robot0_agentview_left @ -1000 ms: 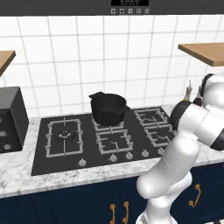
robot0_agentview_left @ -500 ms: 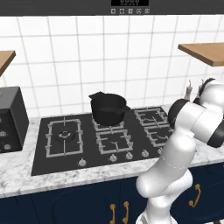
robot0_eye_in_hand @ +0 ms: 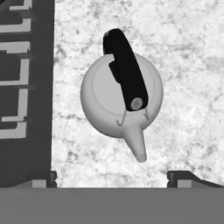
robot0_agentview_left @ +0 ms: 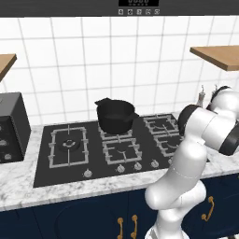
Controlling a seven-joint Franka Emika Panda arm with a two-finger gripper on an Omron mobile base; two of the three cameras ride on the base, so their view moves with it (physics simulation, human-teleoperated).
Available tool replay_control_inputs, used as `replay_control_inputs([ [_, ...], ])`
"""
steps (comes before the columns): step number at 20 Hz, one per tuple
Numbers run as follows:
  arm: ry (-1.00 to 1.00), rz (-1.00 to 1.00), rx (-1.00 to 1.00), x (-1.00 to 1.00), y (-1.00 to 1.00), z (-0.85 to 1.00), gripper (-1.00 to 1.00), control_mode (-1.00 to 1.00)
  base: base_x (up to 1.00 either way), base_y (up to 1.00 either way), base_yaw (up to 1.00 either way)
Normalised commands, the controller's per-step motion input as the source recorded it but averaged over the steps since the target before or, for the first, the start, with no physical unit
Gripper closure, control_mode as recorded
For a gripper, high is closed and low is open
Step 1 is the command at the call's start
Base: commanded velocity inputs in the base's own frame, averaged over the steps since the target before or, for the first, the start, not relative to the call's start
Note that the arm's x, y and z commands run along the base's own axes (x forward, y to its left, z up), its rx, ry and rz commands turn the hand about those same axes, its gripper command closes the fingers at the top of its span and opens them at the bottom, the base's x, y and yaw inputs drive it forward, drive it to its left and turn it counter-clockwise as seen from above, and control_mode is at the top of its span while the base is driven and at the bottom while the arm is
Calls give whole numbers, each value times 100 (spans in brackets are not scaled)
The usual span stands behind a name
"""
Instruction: Pick the kettle from the counter and place it on a stove burner. Then turn the burner on.
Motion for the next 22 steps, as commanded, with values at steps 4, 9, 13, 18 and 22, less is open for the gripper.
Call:
replay_control_inputs([
  [4,-5,2,0,30,0,-13,-100,-100,0,0,0],
  [9,0,0,0,34,-18,-9,-100,-100,0,0,0],
  [13,0,0,0,21,-44,0,-100,-100,0,0,0],
  [18,0,0,4,12,-9,-5,-100,-100,0,0,0],
  [22,0,0,2,13,0,-17,-100,-100,0,0,0],
])
